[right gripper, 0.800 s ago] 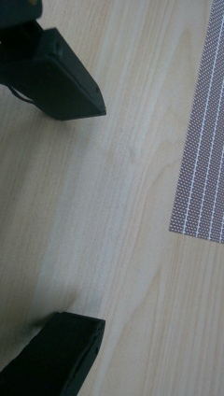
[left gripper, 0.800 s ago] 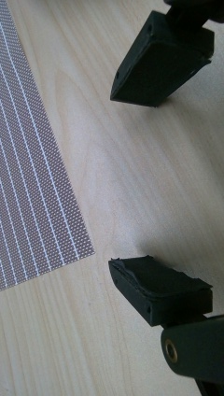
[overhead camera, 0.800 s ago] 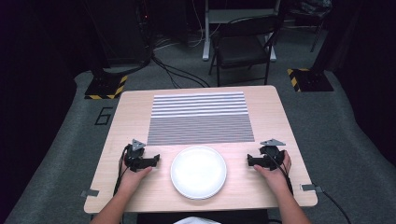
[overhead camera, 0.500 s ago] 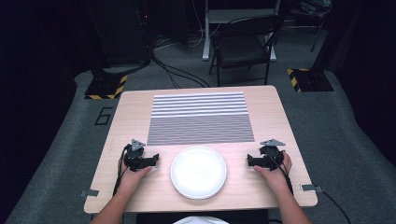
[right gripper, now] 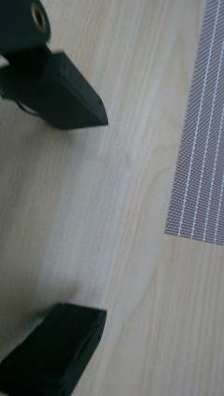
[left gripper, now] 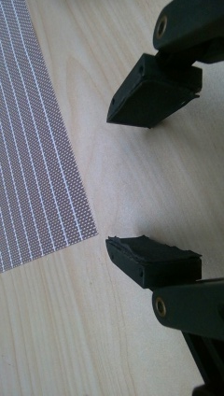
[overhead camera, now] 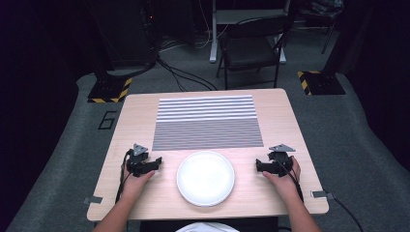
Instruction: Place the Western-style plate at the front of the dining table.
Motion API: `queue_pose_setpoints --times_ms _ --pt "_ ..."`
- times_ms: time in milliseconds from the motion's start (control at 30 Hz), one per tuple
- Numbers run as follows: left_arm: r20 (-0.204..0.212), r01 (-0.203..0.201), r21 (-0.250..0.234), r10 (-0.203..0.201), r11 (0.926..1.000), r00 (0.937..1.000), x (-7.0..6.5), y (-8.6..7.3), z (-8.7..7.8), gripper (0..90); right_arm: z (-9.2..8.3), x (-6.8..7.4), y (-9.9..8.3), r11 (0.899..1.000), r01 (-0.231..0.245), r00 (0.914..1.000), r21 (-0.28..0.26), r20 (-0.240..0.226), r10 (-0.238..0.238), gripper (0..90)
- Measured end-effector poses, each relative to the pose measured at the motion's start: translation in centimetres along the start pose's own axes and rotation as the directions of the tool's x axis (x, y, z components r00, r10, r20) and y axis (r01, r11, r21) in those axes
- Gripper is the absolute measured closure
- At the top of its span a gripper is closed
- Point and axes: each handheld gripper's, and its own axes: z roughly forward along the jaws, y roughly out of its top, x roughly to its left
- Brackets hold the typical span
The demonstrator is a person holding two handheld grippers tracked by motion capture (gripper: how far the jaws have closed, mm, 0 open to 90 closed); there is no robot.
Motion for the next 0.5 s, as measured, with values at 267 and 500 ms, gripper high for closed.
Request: queue_pose_setpoints --times_ms 267,500 --pt "0.004 0.018 0.008 -0.018 0.9998 0.9998 -0.1 0.0 -0.4 39.7 -0.4 0.6 0.2 1.000 0.016 0.9999 -0.010 0.002 -0.016 28.4" --pt "0.025 0.092 0.002 -0.092 0.9958 0.9954 -0.4 0.3 -1.6 46.7 -1.2 1.1 0.2 0.998 -0.052 0.9982 0.024 -0.029 0.052 33.6"
